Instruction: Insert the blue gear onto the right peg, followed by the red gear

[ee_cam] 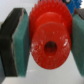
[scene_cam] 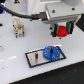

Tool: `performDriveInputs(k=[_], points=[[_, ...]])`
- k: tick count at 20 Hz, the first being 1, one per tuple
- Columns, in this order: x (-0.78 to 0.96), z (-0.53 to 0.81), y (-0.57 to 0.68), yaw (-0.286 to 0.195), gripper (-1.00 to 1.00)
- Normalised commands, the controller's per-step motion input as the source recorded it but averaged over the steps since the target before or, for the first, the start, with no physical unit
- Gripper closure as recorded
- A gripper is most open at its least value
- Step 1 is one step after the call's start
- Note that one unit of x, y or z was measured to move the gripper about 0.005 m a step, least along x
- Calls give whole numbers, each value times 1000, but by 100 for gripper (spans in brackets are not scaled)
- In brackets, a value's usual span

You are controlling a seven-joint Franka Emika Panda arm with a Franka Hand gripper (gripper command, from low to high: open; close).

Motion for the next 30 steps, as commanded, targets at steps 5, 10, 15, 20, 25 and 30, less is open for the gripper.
performDriveInputs(k=[5, 10, 15, 20, 25, 30], points=[[675, 81, -190, 0, 100], [499, -10, -88, 0, 100], [268, -82, -119, 0, 100], [116, -123, -86, 0, 100], [35, 16, -12, 0, 100], [27, 214, -19, 0, 100]])
